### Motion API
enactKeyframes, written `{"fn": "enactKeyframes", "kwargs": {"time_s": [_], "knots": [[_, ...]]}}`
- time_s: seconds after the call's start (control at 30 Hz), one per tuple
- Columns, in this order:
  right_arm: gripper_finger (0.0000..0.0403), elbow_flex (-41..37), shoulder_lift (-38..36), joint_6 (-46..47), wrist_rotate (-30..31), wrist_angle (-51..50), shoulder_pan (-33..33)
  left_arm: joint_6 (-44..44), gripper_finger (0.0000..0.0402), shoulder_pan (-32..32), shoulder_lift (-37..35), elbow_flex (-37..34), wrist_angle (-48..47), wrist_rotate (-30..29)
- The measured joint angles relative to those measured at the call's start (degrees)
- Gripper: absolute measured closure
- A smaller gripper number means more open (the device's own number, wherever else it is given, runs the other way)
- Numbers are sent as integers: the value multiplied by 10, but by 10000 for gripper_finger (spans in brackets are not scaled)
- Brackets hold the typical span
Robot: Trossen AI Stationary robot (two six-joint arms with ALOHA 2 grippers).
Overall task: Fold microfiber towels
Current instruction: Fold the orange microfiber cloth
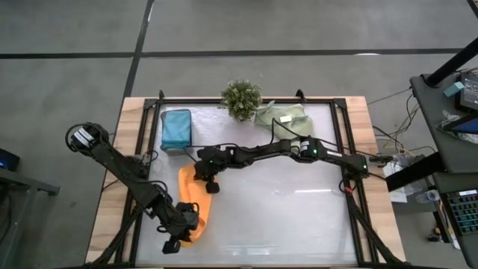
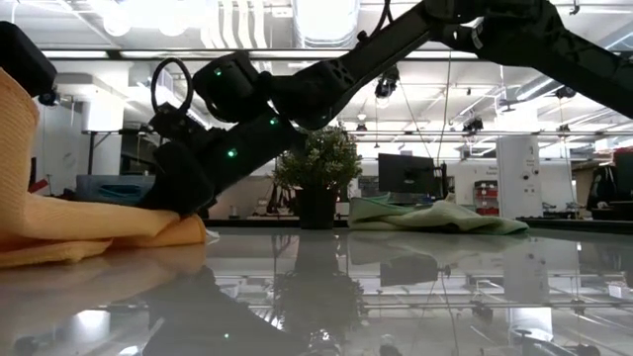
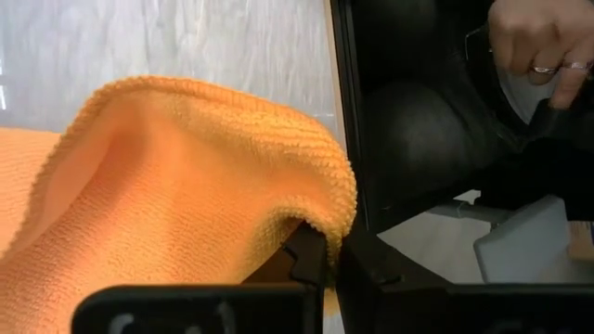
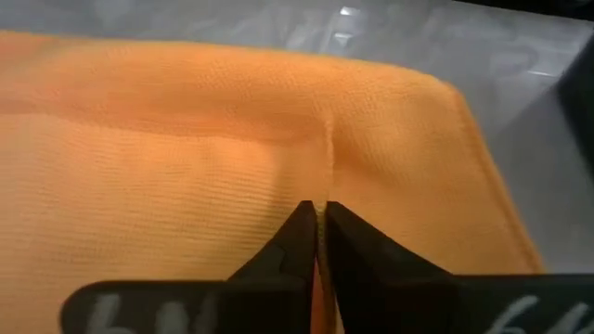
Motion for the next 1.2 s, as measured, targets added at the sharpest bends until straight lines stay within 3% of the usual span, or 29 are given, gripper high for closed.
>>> {"fn": "enactKeyframes", "kwargs": {"time_s": [0.17,0.37,0.5,0.63,0.73,0.9,1.07,1.2], "knots": [[393,-1,-28,-2,-42,-44,0,-2,401,0,-1,0,-18,1],[394,-27,-138,-97,-59,-214,5,-30,401,0,-38,1,-55,3],[394,-101,-226,-145,-74,-304,5,-25,401,1,-71,1,-89,-8],[394,-210,-353,-140,-73,-307,10,-13,401,8,-102,1,-125,-48],[394,-290,-443,-121,-11,-286,25,29,402,20,-128,1,-124,-91],[394,-392,-587,-97,153,-240,53,126,401,85,-185,1,-122,-127],[394,-454,-706,-88,292,-229,54,257,402,183,-253,1,-123,-127],[394,-516,-766,-116,372,-178,36,405,402,279,-294,1,-124,-78]]}}
